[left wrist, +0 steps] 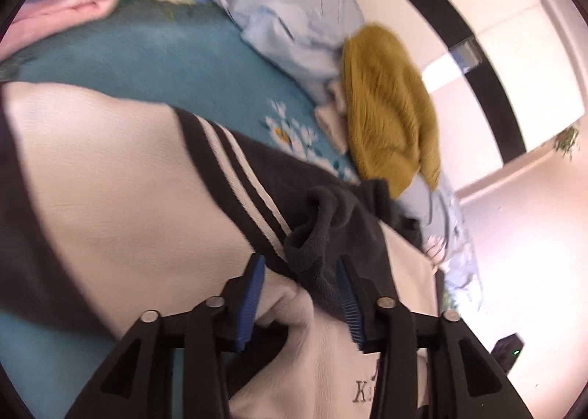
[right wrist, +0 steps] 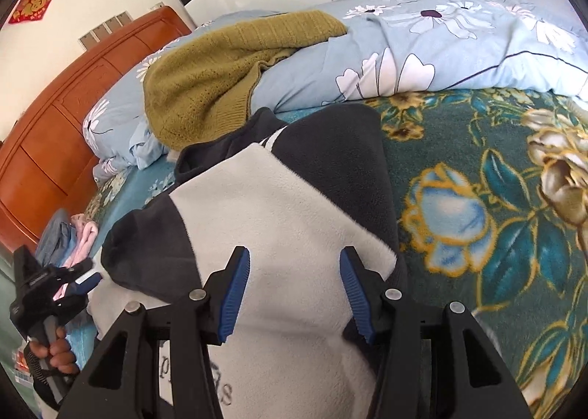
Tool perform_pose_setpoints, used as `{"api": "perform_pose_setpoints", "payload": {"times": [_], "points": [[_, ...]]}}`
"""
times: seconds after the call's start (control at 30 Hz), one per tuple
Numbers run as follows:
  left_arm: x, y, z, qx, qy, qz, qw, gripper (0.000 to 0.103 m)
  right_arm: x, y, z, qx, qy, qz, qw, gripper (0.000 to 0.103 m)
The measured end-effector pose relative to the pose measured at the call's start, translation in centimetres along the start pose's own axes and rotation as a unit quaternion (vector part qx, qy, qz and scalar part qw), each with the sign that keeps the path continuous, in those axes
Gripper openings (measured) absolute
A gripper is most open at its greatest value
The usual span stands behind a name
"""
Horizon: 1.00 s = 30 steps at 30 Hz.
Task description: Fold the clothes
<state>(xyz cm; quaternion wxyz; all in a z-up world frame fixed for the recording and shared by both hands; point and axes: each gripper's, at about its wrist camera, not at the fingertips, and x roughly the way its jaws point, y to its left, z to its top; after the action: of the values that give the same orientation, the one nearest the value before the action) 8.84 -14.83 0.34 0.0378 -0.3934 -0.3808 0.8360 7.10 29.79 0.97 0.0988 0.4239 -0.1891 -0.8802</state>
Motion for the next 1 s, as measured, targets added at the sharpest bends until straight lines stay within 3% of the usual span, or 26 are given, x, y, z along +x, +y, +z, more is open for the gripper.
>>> {"api": "perform_pose_setpoints", "payload": {"times": [0.1, 0.2, 0.33, 0.4, 0.63, 0.7, 0.77, 0.83, 0.93, 1.0], "points": [[-5.2, 4.1, 0.0, -0.065, -0.063, 0.077, 0.9929, 0.062, -0.3, 0.6, -0.8, 0.007, 0.001, 0.015, 1.000, 0.056], [-9.5, 8.7, -0.4, -0.139, -0.109, 0.163, 0.9707, 0.063, -0.7, 1.3, -1.4, 0.009, 0.000, 0.025, 1.000, 0.057], [-12.6, 12.7, -1.1, -0.176, -0.138, 0.212, 0.9511, 0.063, -0.7, 2.2, -1.7, 0.010, 0.005, 0.034, 0.999, 0.058], [-13.0, 14.3, -1.5, -0.205, -0.147, 0.212, 0.9441, 0.063, -0.7, 2.7, -1.8, 0.009, 0.008, 0.040, 0.999, 0.058], [-12.8, 17.4, -0.7, -0.241, -0.164, 0.145, 0.9456, 0.059, -0.6, 3.7, -2.5, 0.003, 0.018, 0.051, 0.999, 0.058], [-12.6, 17.9, -0.4, -0.254, -0.165, 0.140, 0.9427, 0.047, -0.8, 3.4, -2.7, 0.007, 0.018, 0.053, 0.998, 0.058], [-12.5, 18.6, -0.4, -0.264, -0.169, 0.138, 0.9396, 0.023, -1.0, 3.1, -2.8, 0.011, 0.017, 0.054, 0.998, 0.058], [-12.3, 18.9, 0.1, -0.267, -0.170, 0.137, 0.9388, 0.013, -1.3, 2.9, -2.8, 0.013, 0.015, 0.051, 0.998, 0.058], [-12.6, 18.1, 0.7, -0.249, -0.177, 0.151, 0.9402, 0.010, -1.4, 2.4, -2.7, 0.020, 0.012, 0.053, 0.998, 0.058], [-12.9, 15.6, 1.1, -0.207, -0.194, 0.164, 0.9450, 0.009, -1.5, 2.2, -2.7, 0.024, 0.011, 0.055, 0.998, 0.058]]}}
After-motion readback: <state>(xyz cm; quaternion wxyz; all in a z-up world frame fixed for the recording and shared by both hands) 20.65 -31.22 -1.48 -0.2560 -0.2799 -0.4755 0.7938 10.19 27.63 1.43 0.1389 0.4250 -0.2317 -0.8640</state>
